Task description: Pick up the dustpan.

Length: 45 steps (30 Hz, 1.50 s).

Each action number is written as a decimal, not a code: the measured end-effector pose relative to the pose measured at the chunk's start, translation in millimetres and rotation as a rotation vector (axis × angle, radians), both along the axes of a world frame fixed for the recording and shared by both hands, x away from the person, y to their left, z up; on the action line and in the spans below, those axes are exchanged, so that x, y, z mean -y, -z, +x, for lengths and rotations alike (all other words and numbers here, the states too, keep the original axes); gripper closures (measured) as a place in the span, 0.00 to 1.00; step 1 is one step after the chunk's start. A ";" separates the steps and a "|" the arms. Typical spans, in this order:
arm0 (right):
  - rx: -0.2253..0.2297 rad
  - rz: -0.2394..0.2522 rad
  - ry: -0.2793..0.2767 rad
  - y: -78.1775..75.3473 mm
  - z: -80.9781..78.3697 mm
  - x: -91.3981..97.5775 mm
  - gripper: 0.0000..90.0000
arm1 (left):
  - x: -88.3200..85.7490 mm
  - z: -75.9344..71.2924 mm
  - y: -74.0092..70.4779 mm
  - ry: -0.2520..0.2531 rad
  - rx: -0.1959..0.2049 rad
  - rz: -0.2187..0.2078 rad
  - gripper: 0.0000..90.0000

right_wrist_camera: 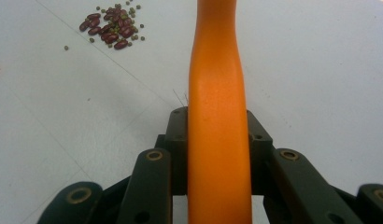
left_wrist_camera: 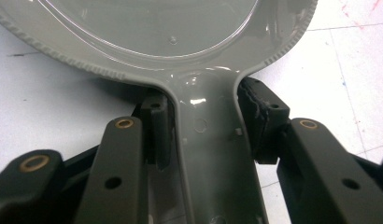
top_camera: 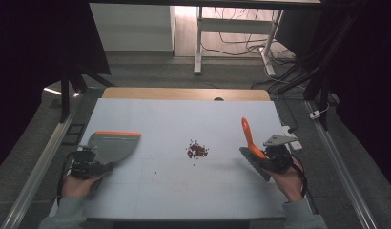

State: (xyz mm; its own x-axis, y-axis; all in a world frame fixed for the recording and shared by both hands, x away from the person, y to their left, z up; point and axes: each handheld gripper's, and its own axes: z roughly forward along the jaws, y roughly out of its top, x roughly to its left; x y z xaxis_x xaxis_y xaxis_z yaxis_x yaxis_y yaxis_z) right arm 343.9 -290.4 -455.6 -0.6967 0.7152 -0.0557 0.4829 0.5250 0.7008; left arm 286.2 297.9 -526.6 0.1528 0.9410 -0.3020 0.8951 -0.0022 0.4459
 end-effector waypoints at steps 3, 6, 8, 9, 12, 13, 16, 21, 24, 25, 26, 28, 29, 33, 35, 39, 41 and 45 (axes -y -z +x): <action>0.000 -0.001 0.000 0.3 0.1 0.1 0.78 | -1.1 -0.1 0.0 -0.005 0.002 0.003 0.66; 0.000 -0.001 0.000 0.4 0.0 -0.1 0.78 | -2.8 -0.5 -0.2 -0.013 0.007 0.005 0.68; 0.001 -0.003 -0.001 0.3 0.0 0.0 0.78 | -3.8 -0.9 -0.6 -0.012 0.010 0.003 0.68; 0.001 -0.003 -0.001 0.3 0.0 0.0 0.78 | -4.2 -1.3 -1.0 -0.013 0.016 0.004 0.68; 0.002 -0.002 -0.001 0.2 -0.1 0.1 0.78 | -6.0 -1.8 -2.2 -0.013 0.025 0.002 0.68; 0.002 -0.002 -0.001 0.2 -0.2 0.1 0.78 | -6.9 -1.7 -2.2 -0.010 0.023 -0.001 0.68; 0.001 0.004 -0.001 -0.4 -0.5 0.4 0.78 | -9.3 -2.4 -3.1 -0.011 0.036 -0.001 0.68; 0.010 0.013 0.004 -2.0 -0.8 1.8 0.78 | -12.8 -3.2 -4.4 -0.003 0.052 0.011 0.69; 0.008 0.013 0.007 -1.6 -0.7 1.7 0.78 | -15.9 -3.8 -5.0 -0.007 0.066 0.012 0.69; 0.007 0.012 0.006 -1.3 -0.6 1.3 0.78 | -16.9 -4.1 -5.6 -0.004 0.072 0.011 0.69; 0.006 0.011 0.007 -1.0 -0.6 0.6 0.78 | -18.3 -4.8 -7.0 0.002 0.089 0.003 0.69; 0.004 0.010 0.006 -0.6 -0.7 -0.2 0.78 | -18.7 -5.1 -7.9 0.006 0.094 -0.001 0.69; 0.003 0.007 0.004 0.1 -0.9 -1.6 0.78 | -18.7 -5.5 -8.9 0.009 0.102 -0.003 0.69; 0.003 0.005 0.000 0.7 -1.2 -2.9 0.78 | -18.9 -6.1 -11.7 0.027 0.136 -0.011 0.69; 0.004 0.003 -0.001 0.9 -0.9 -2.3 0.78 | -18.6 -6.3 -13.0 0.034 0.150 -0.014 0.69; 0.007 0.012 0.008 0.5 -1.1 0.3 0.78 | -17.9 -7.2 -17.2 0.074 0.189 -0.035 0.69; 0.011 0.015 0.009 0.1 -1.5 0.5 0.78 | -18.0 -7.1 -19.3 0.087 0.209 -0.037 0.69; 0.014 0.015 0.007 -0.3 -2.2 1.1 0.78 | -17.5 -7.3 -23.4 0.101 0.250 -0.045 0.69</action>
State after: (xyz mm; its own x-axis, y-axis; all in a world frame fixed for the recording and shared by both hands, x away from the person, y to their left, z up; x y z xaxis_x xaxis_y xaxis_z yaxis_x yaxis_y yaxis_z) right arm 341.7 -291.6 -455.3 -0.6905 0.7212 -0.0544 0.4769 0.5105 0.7155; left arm 278.9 315.4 -503.3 0.3202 0.9036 -0.2845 0.7537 -0.0610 0.6544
